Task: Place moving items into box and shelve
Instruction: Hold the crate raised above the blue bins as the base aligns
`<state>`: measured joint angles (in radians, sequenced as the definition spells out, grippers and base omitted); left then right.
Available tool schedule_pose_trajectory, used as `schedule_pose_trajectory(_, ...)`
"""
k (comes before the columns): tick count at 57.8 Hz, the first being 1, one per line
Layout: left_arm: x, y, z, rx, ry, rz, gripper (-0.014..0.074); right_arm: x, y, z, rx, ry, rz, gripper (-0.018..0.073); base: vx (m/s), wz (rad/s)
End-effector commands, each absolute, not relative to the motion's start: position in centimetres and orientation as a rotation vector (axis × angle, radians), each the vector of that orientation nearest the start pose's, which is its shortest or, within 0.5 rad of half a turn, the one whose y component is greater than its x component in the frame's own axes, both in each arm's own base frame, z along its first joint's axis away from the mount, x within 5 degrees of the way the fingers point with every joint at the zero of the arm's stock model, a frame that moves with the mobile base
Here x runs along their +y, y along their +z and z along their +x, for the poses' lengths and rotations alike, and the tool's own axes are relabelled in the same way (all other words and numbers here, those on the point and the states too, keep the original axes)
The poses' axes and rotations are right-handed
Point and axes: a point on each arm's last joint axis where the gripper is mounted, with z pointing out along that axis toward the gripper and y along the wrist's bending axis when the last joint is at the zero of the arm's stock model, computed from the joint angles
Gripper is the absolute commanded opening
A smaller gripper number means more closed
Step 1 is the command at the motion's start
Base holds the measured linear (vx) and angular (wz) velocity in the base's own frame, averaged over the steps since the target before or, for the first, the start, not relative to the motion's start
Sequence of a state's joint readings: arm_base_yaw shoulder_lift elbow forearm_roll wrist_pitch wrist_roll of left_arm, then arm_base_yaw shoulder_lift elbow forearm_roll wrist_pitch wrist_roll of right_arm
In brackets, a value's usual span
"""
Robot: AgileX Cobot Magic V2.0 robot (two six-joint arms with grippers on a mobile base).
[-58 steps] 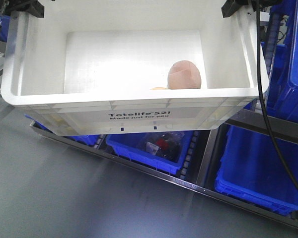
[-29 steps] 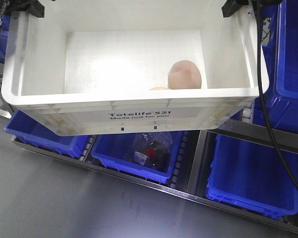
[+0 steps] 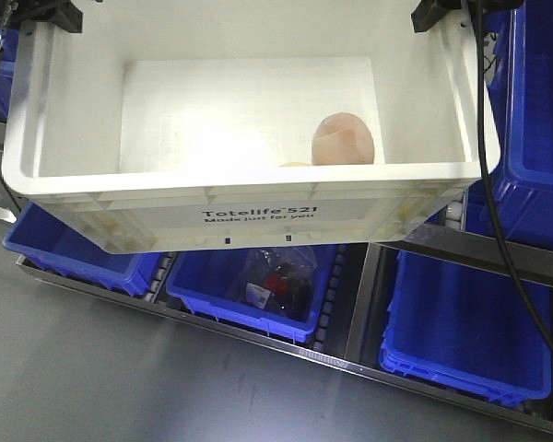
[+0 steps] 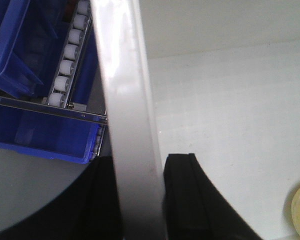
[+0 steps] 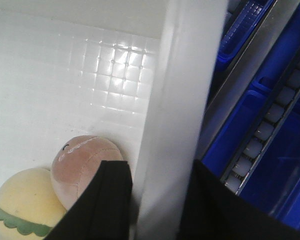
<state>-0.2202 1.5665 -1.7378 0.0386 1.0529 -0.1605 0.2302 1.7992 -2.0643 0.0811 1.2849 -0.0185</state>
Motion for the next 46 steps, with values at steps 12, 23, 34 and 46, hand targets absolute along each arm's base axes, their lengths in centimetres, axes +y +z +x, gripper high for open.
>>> schedule_pose_trajectory(12,-7.27,46.46,31.77,2.145,-0.194,0.092,0.0002,9.19,46.32,34.89,2.346,0.235,-0.325,-0.0005,0.0,0.0)
schedule_pose_trajectory(23,-7.27,46.46,31.77,2.145,-0.194,0.092,0.0002,9.19,46.32,34.89,2.346,0.235,-0.325,-0.0005,0.0,0.0)
schedule_pose_trajectory(34,-7.27,46.46,31.77,2.145,-0.194,0.092,0.0002,9.19,46.32,34.89,2.346,0.235,-0.325,-0.0005,0.0,0.0)
schedule_pose_trajectory(46,-7.27,46.46,31.77,2.145,-0.194,0.092,0.0002,9.19,46.32,34.89,2.346,0.235,-0.325,-0.0005,0.0,0.0)
